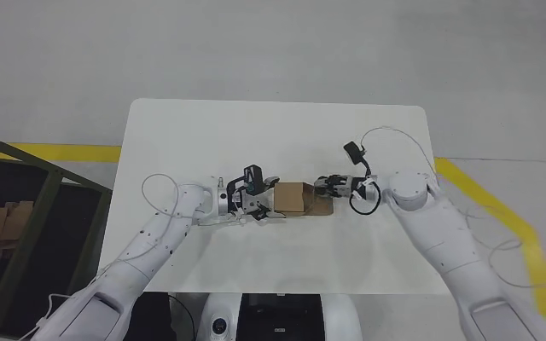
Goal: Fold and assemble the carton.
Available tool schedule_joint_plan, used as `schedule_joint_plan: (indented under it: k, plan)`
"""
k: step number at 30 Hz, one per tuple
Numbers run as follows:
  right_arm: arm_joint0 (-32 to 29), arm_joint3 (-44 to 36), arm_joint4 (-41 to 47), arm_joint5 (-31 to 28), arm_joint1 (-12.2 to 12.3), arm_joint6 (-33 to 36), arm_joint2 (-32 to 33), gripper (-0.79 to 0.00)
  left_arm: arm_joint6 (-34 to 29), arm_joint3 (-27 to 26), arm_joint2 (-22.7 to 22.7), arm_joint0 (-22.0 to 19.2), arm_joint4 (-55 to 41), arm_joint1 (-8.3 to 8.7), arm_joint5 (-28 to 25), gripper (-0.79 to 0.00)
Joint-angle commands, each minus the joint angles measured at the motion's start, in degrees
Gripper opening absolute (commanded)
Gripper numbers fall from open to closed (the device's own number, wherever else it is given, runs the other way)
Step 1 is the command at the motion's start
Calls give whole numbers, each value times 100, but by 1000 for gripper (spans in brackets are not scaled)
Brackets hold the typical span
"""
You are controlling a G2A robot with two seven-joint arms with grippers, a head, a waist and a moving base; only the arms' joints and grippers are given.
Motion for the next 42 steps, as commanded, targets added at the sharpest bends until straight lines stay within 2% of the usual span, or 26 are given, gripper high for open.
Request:
schedule_joint_plan:
  k: [1,17,25,33,42]
  plan:
    - [17,11,15,-90,-22,118,-71,-785,2,0,-1,3,-3,2,6,-108]
    - [332,439,336,-349,-317,396,-625,-785,-27,-40,36,-8,-66,-5,44,-83]
    - [454,799,627,-566,-408,562,-655,-785,-61,-36,59,-18,-86,-10,63,-62]
    - [248,628,629,-728,-163,667,-23,-785,-56,31,60,-43,-114,-11,57,-55]
    - [-488,-317,76,-289,270,877,878,-785,-3,56,56,-46,-89,-3,58,-74]
